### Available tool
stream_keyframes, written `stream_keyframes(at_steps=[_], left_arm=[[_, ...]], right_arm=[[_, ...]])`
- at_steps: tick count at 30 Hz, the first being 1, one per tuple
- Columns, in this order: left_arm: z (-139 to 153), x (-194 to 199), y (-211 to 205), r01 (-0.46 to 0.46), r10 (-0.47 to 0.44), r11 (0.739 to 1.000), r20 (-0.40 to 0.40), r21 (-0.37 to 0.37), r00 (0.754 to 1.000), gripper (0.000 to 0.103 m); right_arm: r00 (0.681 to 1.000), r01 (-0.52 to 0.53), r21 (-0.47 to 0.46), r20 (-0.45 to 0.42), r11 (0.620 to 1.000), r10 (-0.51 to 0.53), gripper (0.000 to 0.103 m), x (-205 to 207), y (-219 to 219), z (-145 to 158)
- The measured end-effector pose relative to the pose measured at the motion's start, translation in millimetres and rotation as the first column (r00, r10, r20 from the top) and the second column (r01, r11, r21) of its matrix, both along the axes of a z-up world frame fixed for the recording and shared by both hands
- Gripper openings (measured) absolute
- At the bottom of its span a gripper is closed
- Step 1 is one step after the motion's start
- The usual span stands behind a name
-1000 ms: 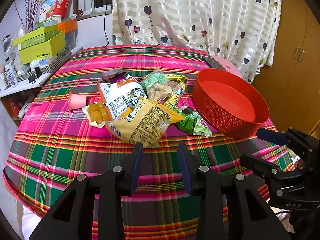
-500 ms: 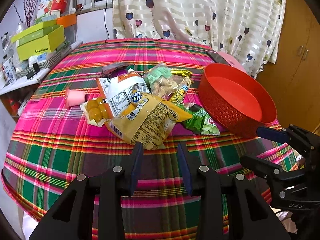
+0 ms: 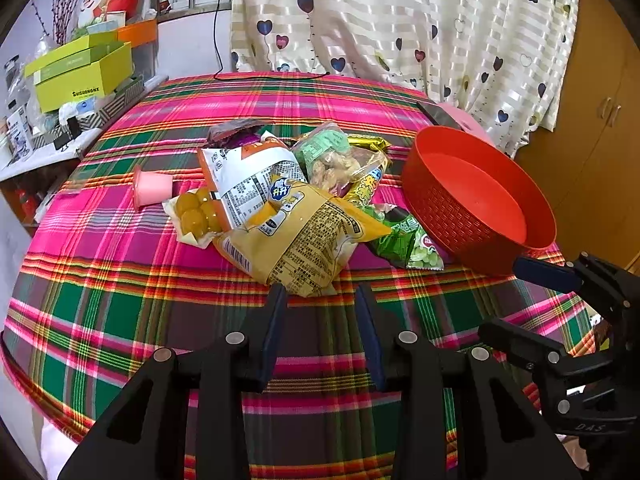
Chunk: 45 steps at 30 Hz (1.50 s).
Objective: Organize snacks
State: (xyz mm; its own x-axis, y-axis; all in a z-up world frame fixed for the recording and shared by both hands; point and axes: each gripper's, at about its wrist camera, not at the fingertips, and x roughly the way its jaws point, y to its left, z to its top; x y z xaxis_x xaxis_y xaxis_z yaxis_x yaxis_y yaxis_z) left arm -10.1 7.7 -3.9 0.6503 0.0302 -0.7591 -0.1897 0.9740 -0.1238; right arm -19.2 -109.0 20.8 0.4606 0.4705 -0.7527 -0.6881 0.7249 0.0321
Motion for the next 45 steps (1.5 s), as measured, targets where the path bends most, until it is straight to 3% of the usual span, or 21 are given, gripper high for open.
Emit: stream_keyframes(at_steps=[19,32,45], left_arm=[[1.8,-5.2,13.4,0.003,-0.003,1.0,0.021,-0.019,1.0,0.037],[-0.9,-1.0,33.6,0.009,-0.007,0.998,0.033,-0.058,0.999,0.037],[2.4,7.9,48.6,0.029,-0.024,0.995,0.05,-0.092,0.998,0.037]], right_arm=[[0.999,0.023,-0.016,0.027,1.0,-0.022,0.065,1.7,11.8,9.2],[0.999,0.043,-0.012,-0.013,0.999,-0.043,0.065,18.5,27.2,7.0],[1.0,-0.005,0.002,-0.014,1.0,0.005,0.065,30.6,44.9,7.7]])
